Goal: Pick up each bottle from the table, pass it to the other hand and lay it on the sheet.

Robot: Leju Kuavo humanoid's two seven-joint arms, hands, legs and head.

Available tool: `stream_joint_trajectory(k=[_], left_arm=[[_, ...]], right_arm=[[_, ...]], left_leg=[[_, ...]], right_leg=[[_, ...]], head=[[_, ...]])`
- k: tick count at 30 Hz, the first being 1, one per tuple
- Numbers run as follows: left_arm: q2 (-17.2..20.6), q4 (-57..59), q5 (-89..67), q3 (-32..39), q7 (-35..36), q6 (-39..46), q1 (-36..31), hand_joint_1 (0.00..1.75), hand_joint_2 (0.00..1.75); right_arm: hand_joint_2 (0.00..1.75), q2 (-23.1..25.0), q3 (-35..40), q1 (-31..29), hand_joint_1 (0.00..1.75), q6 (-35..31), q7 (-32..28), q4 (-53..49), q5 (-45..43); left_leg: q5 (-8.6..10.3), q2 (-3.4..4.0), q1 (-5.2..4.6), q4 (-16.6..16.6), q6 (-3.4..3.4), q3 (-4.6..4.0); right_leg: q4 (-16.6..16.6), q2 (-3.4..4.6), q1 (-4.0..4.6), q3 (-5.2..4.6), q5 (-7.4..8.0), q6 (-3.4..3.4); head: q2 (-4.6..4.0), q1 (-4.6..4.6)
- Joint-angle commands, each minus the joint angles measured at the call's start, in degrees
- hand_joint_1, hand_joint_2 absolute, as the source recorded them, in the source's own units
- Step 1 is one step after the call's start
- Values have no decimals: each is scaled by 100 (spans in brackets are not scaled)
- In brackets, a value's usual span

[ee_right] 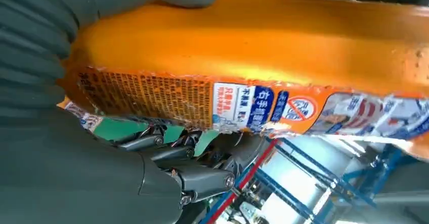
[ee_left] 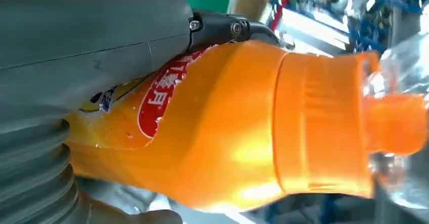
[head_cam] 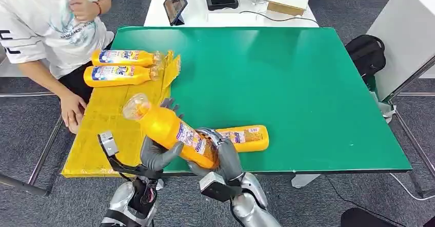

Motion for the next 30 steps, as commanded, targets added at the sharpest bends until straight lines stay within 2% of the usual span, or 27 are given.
stream_joint_trajectory(k=[1,3,5,6,7,13,17,28,30], left_arm=[[336,713,-1355,-357,72,662,-518,0,175],[335,712,-1361,-348,76,664,-520,3,175],[320,726,-1406,-307,135,665,-518,33,175],[341,736,-1469,-333,137,678,-531,145,175],[366,742,-1632,-367,101,796,-546,175,175],[324,934,-1914,-234,145,988,-621,175,175],[243,976,-1285,-80,249,502,-614,175,175],[274,895,-1079,-121,318,433,-661,175,175],[272,865,-1062,-95,308,465,-678,175,175]], right_arm=[[175,-8,646,-420,175,231,369,1182,362],[175,-8,653,-417,175,231,368,1185,365],[175,-7,674,-428,175,264,383,1236,378],[175,-5,682,-433,175,271,385,1250,385],[175,-1,675,-435,175,267,390,1255,382],[175,-10,624,-418,175,233,422,1236,370],[175,2,624,-445,175,193,392,1324,359],[175,36,488,-532,173,16,314,1247,264],[175,55,463,-552,150,-58,297,1205,258]], left_leg=[[-4,3,2,-11,5,30],[-10,8,3,-10,8,41],[-2,2,0,-6,4,16],[-7,1,2,-7,7,27],[-5,0,2,-5,5,20],[-4,-3,2,-5,4,22],[-7,4,4,-6,6,31],[-7,6,1,-3,6,21],[-6,4,1,-3,6,20]], right_leg=[[-10,-5,6,29,-4,-19],[-10,-2,9,39,-8,-26],[-5,-3,3,15,-3,-10],[-8,-7,7,27,-7,-17],[-6,-6,5,21,-6,-13],[-5,-10,6,23,-6,-16],[-8,-5,9,29,-6,-21],[-3,-2,5,19,-6,-17],[-2,-4,5,19,-6,-18]], head=[[0,2],[0,2],[0,2],[0,4],[0,4],[0,4],[0,2],[0,4],[0,4]])
